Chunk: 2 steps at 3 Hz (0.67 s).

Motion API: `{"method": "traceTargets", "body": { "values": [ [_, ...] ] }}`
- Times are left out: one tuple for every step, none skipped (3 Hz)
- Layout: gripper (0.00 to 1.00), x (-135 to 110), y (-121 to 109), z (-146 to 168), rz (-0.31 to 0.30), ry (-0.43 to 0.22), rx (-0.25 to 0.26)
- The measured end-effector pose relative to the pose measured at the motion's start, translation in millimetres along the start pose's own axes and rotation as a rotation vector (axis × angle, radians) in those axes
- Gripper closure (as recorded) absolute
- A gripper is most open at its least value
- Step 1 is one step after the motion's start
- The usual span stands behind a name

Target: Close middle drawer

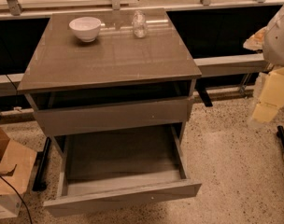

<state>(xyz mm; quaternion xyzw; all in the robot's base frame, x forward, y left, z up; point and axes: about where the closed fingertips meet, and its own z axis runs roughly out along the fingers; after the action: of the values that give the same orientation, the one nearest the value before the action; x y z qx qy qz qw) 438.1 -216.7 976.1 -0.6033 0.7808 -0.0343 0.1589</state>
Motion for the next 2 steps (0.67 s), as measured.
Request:
{"method": "traceTargets", "body": {
  "values": [
    [0.0,0.0,0.0,0.0,0.0,0.0,0.0],
    [0.19,-0.7,0.4,0.1,0.0,-0.002,0.001]
  ]
}}
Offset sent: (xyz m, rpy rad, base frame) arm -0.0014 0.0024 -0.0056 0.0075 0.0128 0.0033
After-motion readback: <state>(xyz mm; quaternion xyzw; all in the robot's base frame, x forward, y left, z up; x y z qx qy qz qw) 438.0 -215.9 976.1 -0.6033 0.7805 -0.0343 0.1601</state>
